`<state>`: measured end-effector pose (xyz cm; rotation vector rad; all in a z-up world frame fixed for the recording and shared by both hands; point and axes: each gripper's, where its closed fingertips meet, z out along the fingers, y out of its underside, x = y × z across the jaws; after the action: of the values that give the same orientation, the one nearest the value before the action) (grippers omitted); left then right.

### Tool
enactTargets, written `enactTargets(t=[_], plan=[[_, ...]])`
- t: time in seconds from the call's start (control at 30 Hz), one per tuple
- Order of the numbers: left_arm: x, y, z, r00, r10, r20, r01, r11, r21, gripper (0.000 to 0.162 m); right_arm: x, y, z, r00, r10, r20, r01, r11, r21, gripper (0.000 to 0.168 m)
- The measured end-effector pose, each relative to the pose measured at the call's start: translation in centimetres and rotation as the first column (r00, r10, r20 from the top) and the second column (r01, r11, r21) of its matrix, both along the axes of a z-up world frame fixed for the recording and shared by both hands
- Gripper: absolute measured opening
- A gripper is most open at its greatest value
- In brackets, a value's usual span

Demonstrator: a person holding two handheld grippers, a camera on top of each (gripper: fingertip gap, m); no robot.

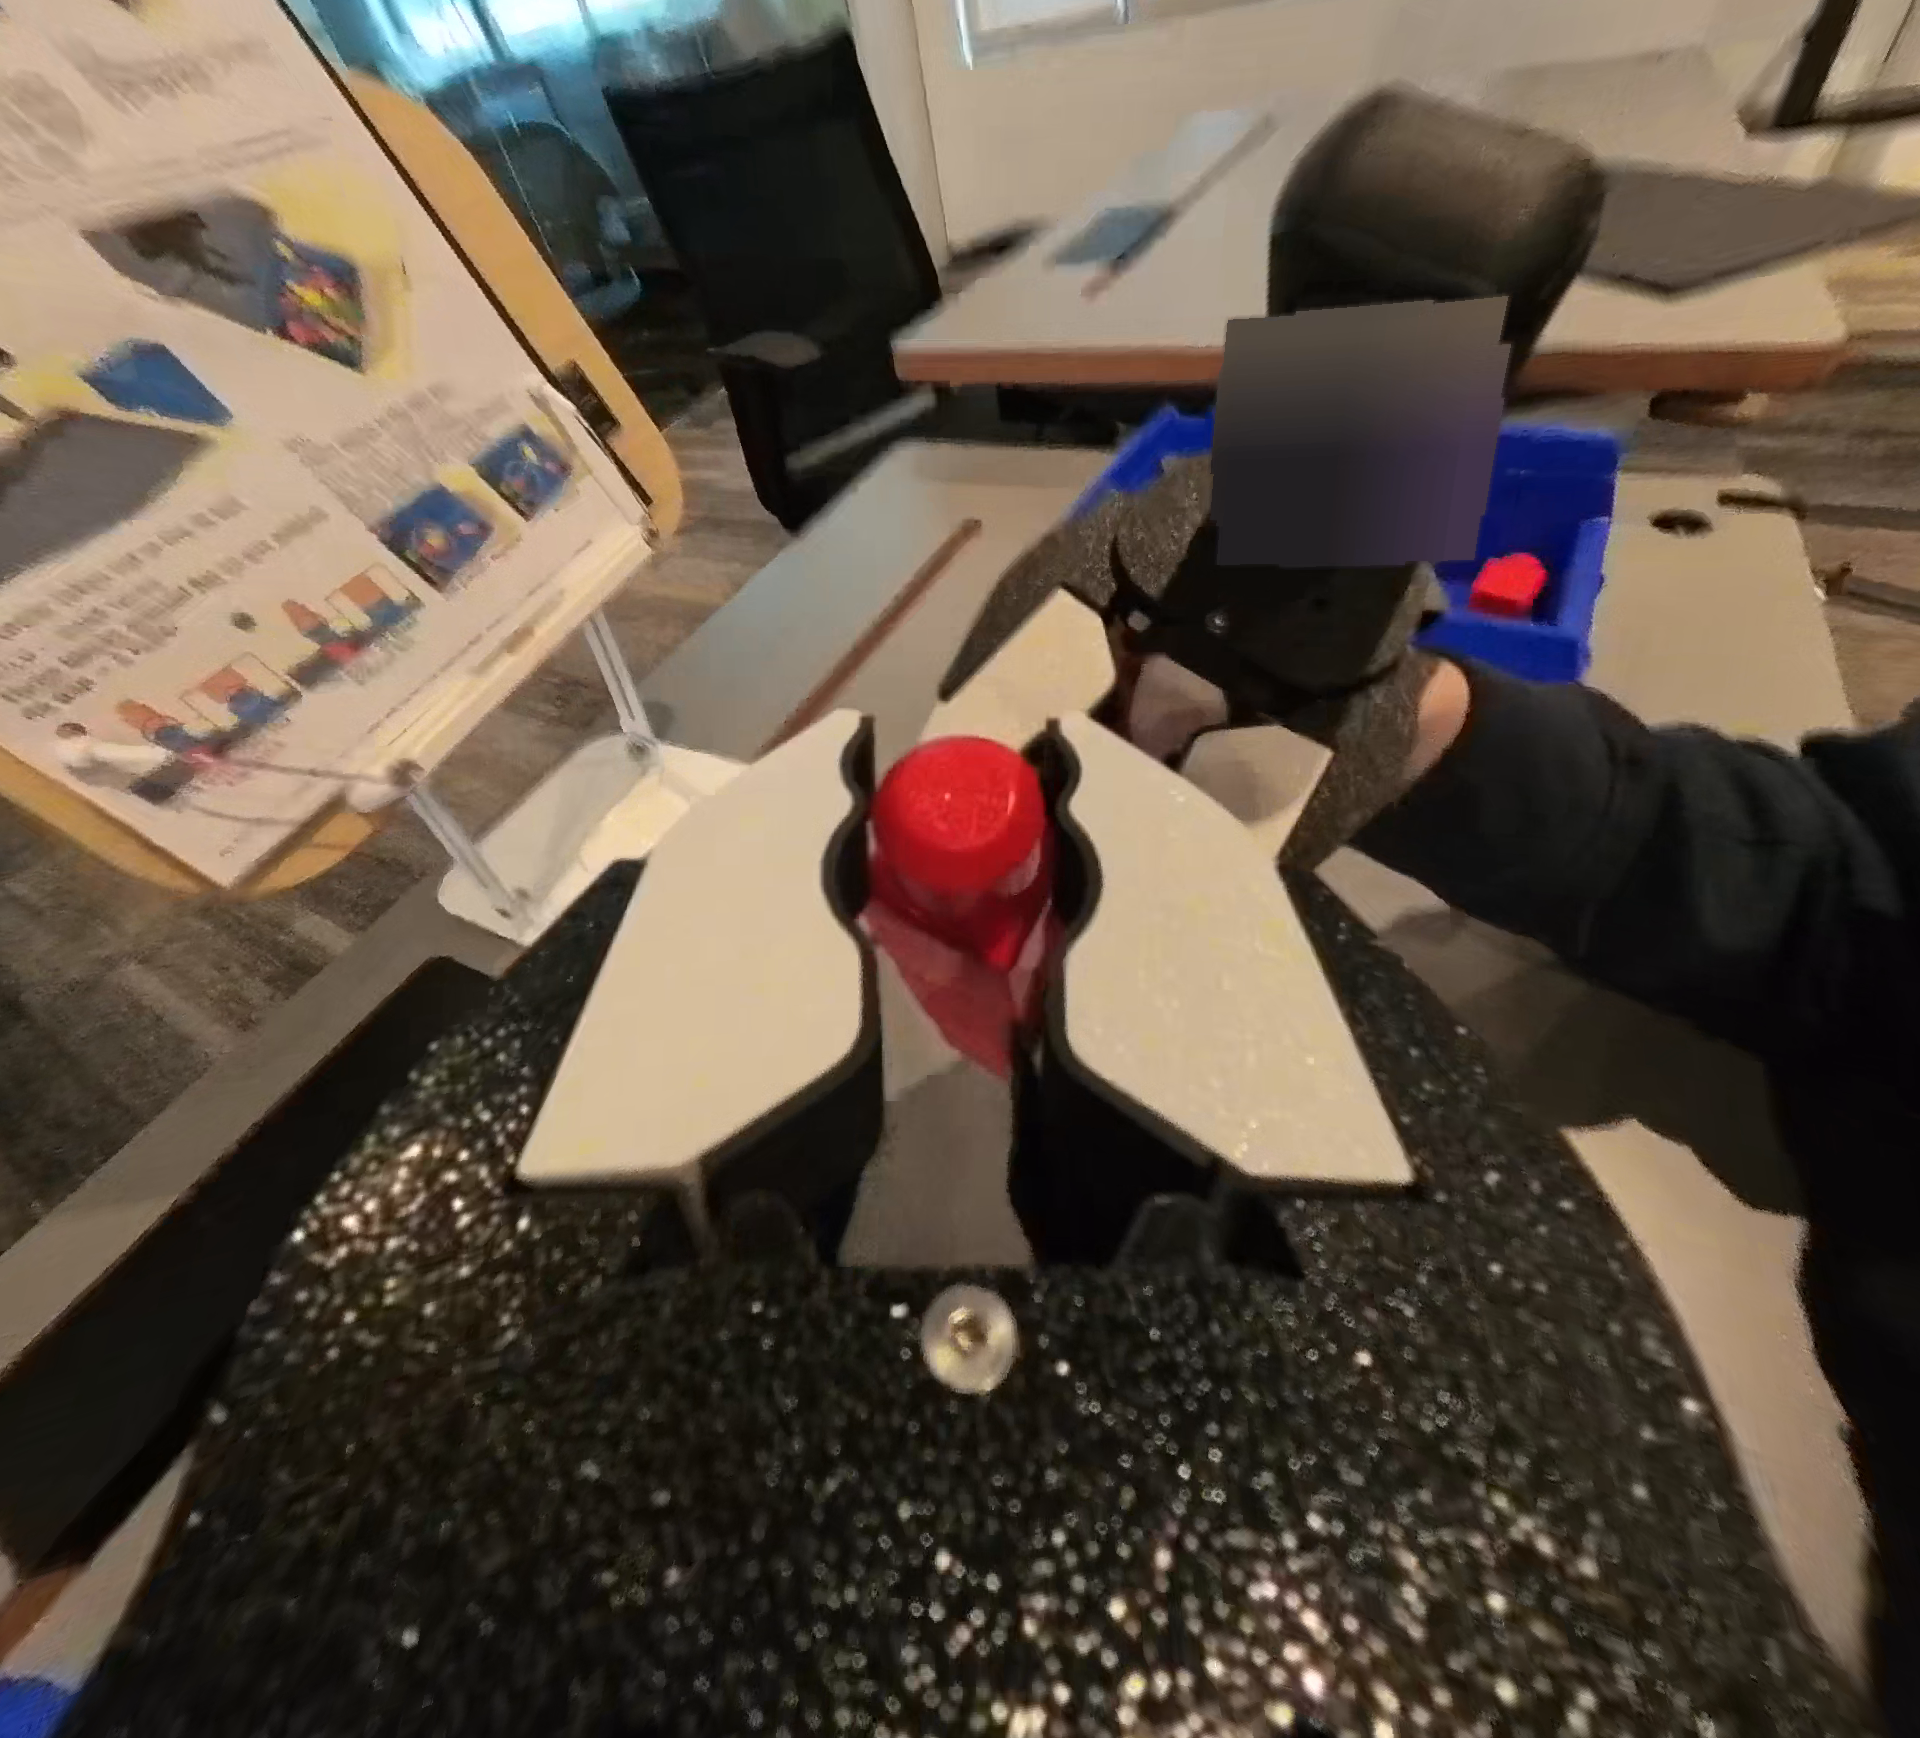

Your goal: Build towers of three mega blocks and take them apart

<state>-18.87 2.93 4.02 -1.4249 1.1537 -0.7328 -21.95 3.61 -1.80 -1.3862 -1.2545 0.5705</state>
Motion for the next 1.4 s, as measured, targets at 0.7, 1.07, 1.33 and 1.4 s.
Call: enactTargets(t=[0.7, 1.07, 1.33, 1.4], plan=[[4.7, -1.5, -4.4, 0.948, -0.293, -0.127, 0.292, 0.956, -0.028, 0.046, 4.5, -2.6, 7.9, 0.83, 0.191, -0.524, -0.221, 0.975, 0.005, 0.039], [4.4, -2.1, -6.2, 0.914, -0.335, -0.231, 0.327, 0.942, -0.07, 0.04, 6.8, -3.5, 9.1, 0.821, 0.208, -0.532, -0.224, 0.974, 0.036, 0.049], [5.4, -2.1, -6.6, 0.915, -0.357, -0.186, 0.332, 0.93, -0.157, 0.04, 7.0, -3.9, 9.3, 0.926, 0.131, -0.353, -0.008, 0.944, 0.329, 0.04], [5.5, -1.8, -6.7, 0.922, -0.341, -0.181, 0.314, 0.935, -0.164, 0.039, 7.0, -4.3, 9.6, 0.94, 0.118, -0.319, 0.032, 0.903, 0.429, 0.038]])
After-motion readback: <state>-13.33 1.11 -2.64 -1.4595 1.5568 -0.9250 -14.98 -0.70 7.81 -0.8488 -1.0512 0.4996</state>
